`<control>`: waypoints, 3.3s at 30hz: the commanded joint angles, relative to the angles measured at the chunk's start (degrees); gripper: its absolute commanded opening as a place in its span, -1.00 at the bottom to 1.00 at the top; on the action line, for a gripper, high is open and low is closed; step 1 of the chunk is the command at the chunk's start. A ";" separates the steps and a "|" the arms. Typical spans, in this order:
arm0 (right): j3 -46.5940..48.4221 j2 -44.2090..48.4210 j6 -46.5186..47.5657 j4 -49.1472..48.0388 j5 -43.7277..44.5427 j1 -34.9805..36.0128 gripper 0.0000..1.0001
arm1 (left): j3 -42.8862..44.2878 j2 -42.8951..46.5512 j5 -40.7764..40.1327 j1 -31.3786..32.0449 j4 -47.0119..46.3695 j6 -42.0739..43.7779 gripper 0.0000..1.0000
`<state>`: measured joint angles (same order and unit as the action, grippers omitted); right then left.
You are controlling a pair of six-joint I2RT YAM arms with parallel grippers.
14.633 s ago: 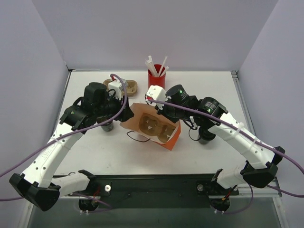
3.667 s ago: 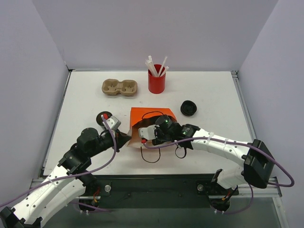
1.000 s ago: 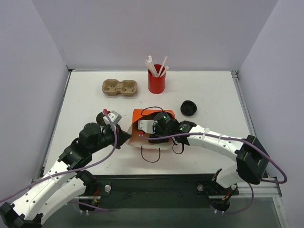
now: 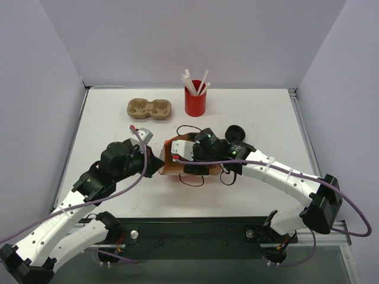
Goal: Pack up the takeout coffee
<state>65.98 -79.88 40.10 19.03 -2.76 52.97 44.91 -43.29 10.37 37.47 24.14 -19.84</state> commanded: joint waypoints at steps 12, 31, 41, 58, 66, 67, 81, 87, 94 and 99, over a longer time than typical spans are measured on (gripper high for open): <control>7.94 7.10 -10.82 4.62 -4.61 -0.85 0.30 | 9.14 -5.66 -3.87 0.23 0.82 -5.48 -0.85; 16.37 7.81 -21.46 3.83 -2.25 -5.86 0.20 | 12.14 -9.09 -9.31 0.23 -0.85 -8.03 -0.26; 21.03 5.09 -28.14 -3.20 4.35 -8.67 0.19 | 14.59 -11.90 -9.76 0.14 -2.34 -6.80 -0.22; 26.57 0.17 -46.85 -11.82 8.66 -19.56 0.20 | 26.72 -11.91 -15.13 0.06 3.28 0.14 0.13; 33.43 -14.68 -52.31 -9.27 -1.09 -31.08 0.18 | 28.40 -6.46 -13.35 0.06 10.56 2.78 0.65; 33.95 -17.30 -53.01 -9.36 -2.76 -32.39 0.18 | 28.66 -5.76 -15.53 -0.03 11.97 1.31 0.72; 43.27 -36.22 -54.86 -22.97 -12.27 -35.30 -0.08 | 31.74 -5.93 -18.99 -0.03 22.88 -1.70 0.95; 45.47 -40.79 -54.60 -27.01 -13.75 -35.48 -0.13 | 32.35 -7.51 -20.30 -0.03 21.83 -3.01 0.95; 47.84 -43.87 -54.25 -29.31 -15.60 -35.74 -0.31 | 33.05 -9.71 -20.39 0.06 19.63 -4.51 0.94; 50.13 -45.10 -54.68 -30.45 -16.31 -36.09 -0.31 | 31.91 -9.97 -20.04 0.06 17.70 -6.09 0.94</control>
<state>111.83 -124.49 -14.17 -5.85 -17.06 17.54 75.37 -53.54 -9.04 37.45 46.02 -23.86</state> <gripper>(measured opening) 0.340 0.972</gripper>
